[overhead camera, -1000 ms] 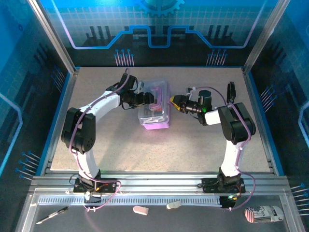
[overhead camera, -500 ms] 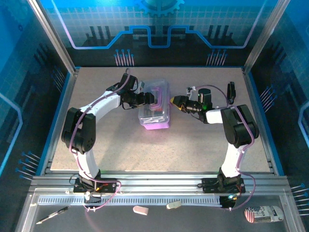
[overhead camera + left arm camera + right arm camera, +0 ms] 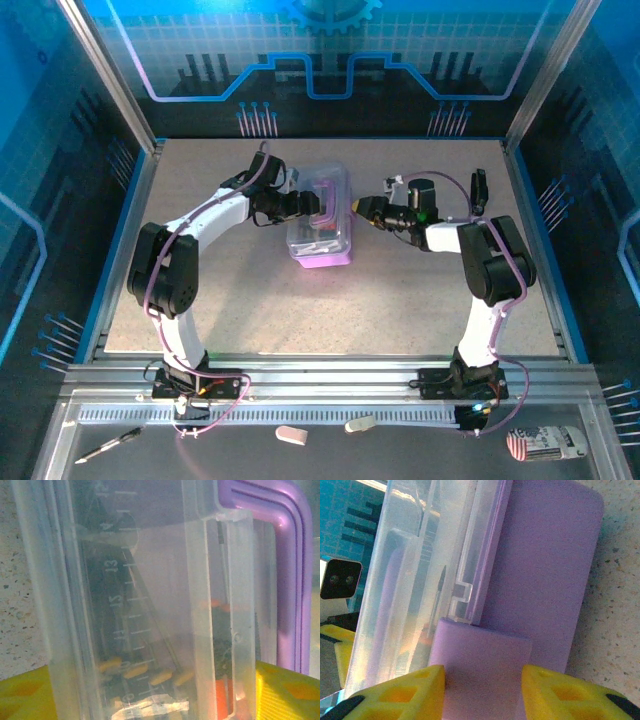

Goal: Pack the tool kit

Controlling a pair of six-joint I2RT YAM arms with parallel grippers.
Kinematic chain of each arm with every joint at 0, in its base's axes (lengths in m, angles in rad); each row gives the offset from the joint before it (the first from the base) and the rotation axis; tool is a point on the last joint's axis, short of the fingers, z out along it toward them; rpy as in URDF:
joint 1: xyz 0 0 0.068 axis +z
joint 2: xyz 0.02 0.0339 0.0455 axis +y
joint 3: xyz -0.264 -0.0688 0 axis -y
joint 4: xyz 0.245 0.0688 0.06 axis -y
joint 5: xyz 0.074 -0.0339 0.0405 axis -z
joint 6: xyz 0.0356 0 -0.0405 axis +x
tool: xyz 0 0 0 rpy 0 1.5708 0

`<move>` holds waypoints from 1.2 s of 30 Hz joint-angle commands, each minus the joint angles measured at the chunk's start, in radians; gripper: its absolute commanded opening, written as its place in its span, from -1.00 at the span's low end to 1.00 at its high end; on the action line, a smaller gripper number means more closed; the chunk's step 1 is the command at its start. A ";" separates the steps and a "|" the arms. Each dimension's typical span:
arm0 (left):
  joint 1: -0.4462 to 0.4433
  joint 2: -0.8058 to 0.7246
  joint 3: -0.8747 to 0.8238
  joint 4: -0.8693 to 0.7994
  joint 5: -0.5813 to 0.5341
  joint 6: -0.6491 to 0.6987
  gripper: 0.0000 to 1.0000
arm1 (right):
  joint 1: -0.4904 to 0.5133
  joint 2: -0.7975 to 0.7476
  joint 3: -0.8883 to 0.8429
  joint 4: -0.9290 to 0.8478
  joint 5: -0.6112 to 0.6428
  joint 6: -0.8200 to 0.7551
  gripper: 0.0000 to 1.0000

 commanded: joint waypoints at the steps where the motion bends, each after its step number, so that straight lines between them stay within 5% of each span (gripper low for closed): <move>1: -0.037 0.099 -0.055 -0.100 0.049 0.007 0.46 | 0.089 0.088 0.004 -0.164 0.090 -0.036 -0.15; 18: -0.041 0.113 -0.095 0.035 0.172 -0.010 0.46 | 0.155 0.207 -0.014 0.094 0.034 0.146 -0.55; 36: -0.090 0.169 -0.170 0.292 0.328 -0.136 0.45 | 0.215 0.296 0.011 0.212 0.035 0.238 -0.66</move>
